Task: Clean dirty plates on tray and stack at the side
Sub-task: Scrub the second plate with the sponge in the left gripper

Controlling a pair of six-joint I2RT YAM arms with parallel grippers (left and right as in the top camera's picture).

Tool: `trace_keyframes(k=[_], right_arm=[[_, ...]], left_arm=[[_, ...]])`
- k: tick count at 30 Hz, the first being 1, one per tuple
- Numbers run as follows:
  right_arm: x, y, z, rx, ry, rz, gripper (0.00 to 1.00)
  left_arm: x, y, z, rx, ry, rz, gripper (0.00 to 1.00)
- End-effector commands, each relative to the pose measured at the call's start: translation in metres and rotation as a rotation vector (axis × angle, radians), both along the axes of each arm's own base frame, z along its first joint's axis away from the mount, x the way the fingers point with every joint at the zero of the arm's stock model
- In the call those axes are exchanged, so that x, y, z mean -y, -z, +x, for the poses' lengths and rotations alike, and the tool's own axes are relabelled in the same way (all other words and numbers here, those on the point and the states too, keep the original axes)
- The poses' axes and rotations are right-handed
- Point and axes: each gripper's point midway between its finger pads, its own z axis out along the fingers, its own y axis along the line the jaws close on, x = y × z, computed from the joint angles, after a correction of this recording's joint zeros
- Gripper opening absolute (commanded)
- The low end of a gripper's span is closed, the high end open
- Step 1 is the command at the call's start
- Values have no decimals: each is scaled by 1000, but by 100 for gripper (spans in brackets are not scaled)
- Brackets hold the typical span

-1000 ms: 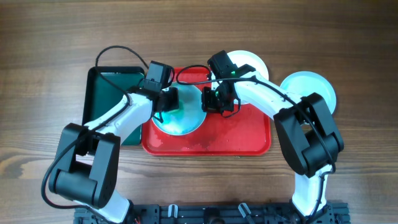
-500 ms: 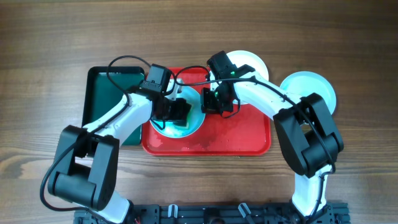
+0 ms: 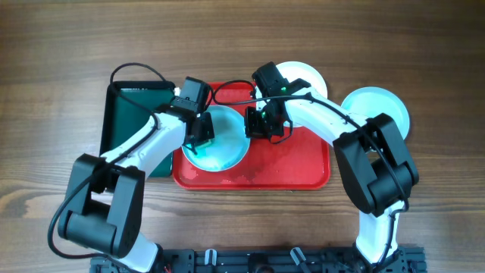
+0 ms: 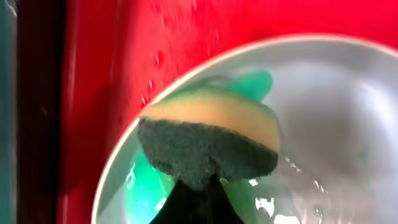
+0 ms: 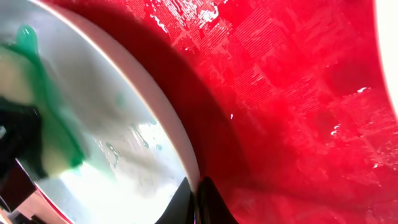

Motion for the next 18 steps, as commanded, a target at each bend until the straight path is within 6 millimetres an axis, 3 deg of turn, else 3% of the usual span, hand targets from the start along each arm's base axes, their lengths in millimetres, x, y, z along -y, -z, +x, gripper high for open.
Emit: trace_keyframes(k=[1, 3, 8, 10, 12, 16, 18], right_arm=[[-2, 2, 2, -12, 6, 14, 4], [-2, 2, 2, -12, 6, 14, 4], [-2, 2, 1, -12, 6, 13, 4], [-2, 2, 1, -12, 6, 13, 4], [-2, 2, 1, -13, 5, 13, 4], [-2, 2, 1, -13, 6, 13, 4], [-2, 2, 1, -12, 6, 13, 4]], left_arm=[[67, -3, -45, -174, 251, -385, 4], [91, -17, -53, -173, 368, -537, 4], [87, -16, -19, -25, 381, -473, 4], [66, -8, 3, 43, 304, -331, 4], [32, 0, 21, 92, 161, -144, 4], [-17, -2, 36, 162, 55, 128, 4], [-27, -4, 35, 162, 38, 182, 4]])
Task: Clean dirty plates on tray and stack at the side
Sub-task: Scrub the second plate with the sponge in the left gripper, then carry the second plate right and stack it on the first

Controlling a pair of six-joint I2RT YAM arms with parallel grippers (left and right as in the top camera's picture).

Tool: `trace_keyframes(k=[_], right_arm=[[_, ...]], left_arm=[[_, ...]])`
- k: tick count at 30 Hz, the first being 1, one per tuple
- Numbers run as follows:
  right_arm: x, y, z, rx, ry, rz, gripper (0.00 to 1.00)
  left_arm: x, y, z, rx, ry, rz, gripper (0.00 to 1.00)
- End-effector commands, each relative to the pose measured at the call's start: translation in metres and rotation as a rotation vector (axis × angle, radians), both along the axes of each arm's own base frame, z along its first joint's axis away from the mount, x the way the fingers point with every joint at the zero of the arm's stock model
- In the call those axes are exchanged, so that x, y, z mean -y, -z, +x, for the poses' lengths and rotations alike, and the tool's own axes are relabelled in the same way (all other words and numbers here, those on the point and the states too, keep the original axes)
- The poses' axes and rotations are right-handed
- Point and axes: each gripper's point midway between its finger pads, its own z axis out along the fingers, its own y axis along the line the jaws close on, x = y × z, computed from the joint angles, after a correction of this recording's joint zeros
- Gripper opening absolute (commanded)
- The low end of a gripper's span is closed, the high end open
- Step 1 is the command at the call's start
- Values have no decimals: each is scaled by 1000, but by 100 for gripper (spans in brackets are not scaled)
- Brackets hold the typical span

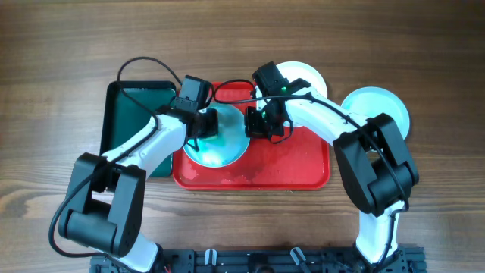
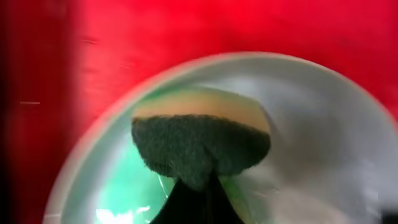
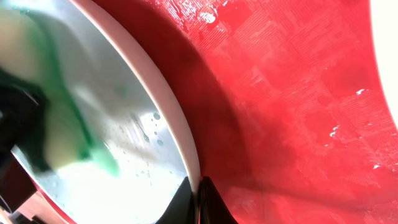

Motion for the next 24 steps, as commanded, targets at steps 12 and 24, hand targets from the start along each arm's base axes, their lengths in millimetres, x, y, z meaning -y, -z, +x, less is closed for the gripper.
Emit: trace_keyframes(k=[12, 24], right_arm=[[-2, 2, 3, -16, 22, 14, 20], [-8, 13, 0, -68, 109, -3, 4]], left_arm=[[-35, -129, 25, 2, -202, 88, 4], [-138, -121, 13, -106, -467, 77, 4]])
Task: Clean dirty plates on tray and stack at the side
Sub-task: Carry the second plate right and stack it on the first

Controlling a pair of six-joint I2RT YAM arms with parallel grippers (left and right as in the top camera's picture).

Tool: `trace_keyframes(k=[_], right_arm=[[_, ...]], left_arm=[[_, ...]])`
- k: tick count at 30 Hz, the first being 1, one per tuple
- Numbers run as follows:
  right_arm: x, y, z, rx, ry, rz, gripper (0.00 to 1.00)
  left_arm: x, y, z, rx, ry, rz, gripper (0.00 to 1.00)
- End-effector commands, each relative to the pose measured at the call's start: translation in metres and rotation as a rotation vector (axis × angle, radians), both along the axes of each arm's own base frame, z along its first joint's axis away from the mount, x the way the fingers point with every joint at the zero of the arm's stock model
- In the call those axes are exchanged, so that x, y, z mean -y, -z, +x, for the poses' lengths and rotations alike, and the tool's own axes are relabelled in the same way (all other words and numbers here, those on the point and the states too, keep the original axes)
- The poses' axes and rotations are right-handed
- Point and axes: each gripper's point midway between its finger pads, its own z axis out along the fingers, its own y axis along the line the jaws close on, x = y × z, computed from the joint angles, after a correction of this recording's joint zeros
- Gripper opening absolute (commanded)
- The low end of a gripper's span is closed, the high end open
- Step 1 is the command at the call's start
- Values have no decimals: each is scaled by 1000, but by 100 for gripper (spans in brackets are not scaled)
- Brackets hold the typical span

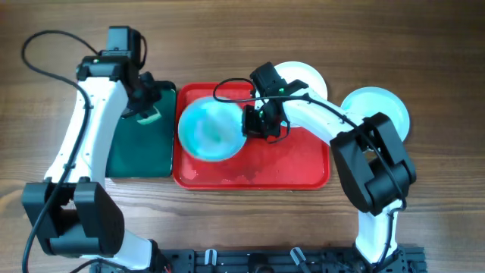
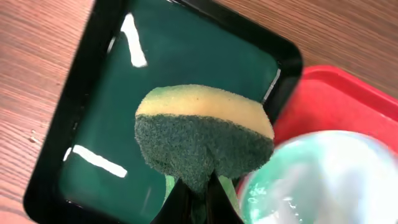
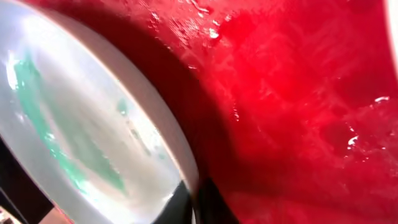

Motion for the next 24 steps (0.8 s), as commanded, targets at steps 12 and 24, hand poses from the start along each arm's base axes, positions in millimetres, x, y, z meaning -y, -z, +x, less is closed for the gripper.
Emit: trace_keyframes(k=[12, 24], right_arm=[[89, -128, 23, 533, -8, -521, 4], [61, -217, -3, 1090, -183, -1096, 4]], left_arm=[[-6, 0, -3, 2, -33, -16, 4], [-6, -1, -1, 9, -33, -16, 4]])
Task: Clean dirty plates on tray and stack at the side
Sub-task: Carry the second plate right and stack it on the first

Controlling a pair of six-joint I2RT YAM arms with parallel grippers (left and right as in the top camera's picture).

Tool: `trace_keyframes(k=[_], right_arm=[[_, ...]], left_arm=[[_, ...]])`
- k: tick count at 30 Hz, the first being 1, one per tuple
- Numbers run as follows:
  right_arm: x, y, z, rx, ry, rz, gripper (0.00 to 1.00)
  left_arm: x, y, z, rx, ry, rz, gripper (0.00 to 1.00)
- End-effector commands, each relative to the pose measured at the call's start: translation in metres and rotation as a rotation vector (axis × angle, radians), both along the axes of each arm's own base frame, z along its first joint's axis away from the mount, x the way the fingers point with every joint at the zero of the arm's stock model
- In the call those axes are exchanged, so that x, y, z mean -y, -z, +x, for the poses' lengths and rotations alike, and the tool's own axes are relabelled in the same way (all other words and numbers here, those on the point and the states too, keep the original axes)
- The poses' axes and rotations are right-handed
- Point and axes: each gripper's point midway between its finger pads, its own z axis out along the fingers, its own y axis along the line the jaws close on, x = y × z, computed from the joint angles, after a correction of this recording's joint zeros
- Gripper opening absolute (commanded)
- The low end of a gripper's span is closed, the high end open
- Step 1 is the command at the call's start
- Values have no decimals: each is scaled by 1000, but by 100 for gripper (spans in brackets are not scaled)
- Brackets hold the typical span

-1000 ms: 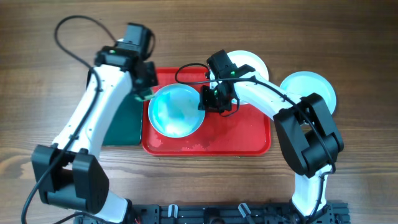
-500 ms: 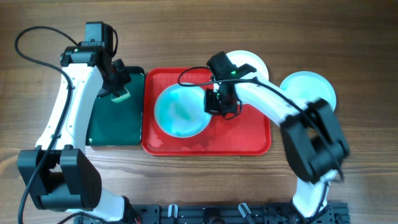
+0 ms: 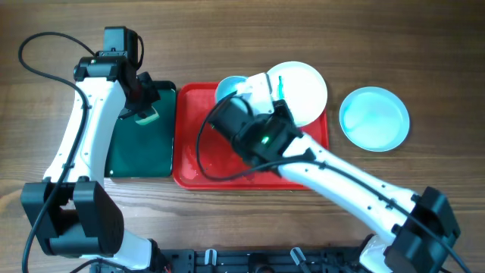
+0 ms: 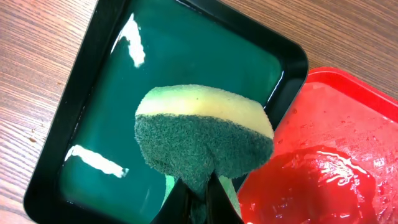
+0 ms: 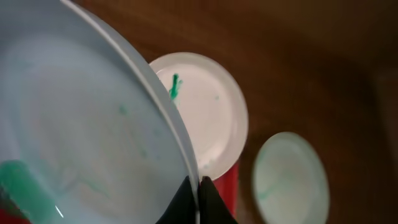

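My right gripper (image 5: pixel 198 194) is shut on the rim of a light blue plate (image 5: pixel 81 118), held high in the air; the plate carries faint green smears. In the overhead view only an edge of this plate (image 3: pixel 226 87) shows behind my raised right arm. Below it a white plate (image 5: pixel 208 112) with a green streak lies at the far right corner of the red tray (image 3: pixel 197 167). Another light blue plate (image 3: pixel 373 119) rests on the table to the right. My left gripper (image 4: pixel 198 194) is shut on a yellow-and-green sponge (image 4: pixel 205 130) over the green basin (image 4: pixel 112 93).
The black-rimmed basin (image 3: pixel 125 152) of green liquid stands left of the tray. The tray's floor (image 4: pixel 317 168) is wet. My raised right arm (image 3: pixel 303 163) hides the tray's middle from overhead. Wooden table (image 3: pixel 424 45) lies all around.
My right gripper, which held the blue plate tilted on the tray, now holds it lifted well above the tray. The left gripper with the sponge has stayed over the basin.
First the sponge in my left gripper pressed on the blue plate on the tray, with my right gripper shut on its rim, and it sat further across the plate a moment later. Then the sponge was over the basin. Now the plate is raised off the tray.
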Motion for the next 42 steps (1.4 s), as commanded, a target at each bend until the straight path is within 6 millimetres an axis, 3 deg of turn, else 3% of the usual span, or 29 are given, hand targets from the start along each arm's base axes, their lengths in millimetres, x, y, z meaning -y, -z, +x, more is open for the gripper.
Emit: trace_keyframes(k=[1, 8, 13, 16, 18, 19, 22, 24, 27, 30, 33, 35, 38, 42], right_arm=[[-3, -41, -5, 198, -17, -196, 4], [-10, -90, -16, 406, -7, -420, 4], [-12, -94, -15, 426, 4, -401, 4], [-33, -51, -12, 224, -142, -264, 4], [-53, -8, -19, 2, -246, -63, 4], [-55, 4, -21, -68, -237, 25, 4], [-49, 27, -18, -263, -229, 209, 4], [-44, 31, -12, -368, -235, 361, 4], [-13, 22, 8, -460, -182, 600, 4], [58, 15, 34, -451, -6, 724, 4], [158, 24, 43, -427, 295, 770, 4], [217, 31, 41, -391, 454, 802, 4], [287, 43, 26, -344, 663, 813, 5], [355, 66, -12, -320, 901, 739, 4]], left_arm=[[0, -2, -1, 10, -14, -12, 4], [0, -2, -1, 10, -14, -12, 4], [0, -2, -1, 9, -14, -12, 4], [0, -2, -1, 9, -14, -12, 4], [0, -2, -1, 9, -14, -12, 4], [0, -2, -1, 8, -14, -12, 4], [0, -1, -4, -7, -14, -12, 4], [0, -1, -5, -10, -14, -12, 4], [0, -1, -5, -9, -14, -12, 4], [0, -1, -5, -9, -14, -12, 4], [0, -1, -5, -9, -14, -12, 4], [0, -1, -5, -9, -14, -12, 4], [0, -1, -5, -7, -14, -12, 4], [0, -2, -2, 2, -14, -12, 4]])
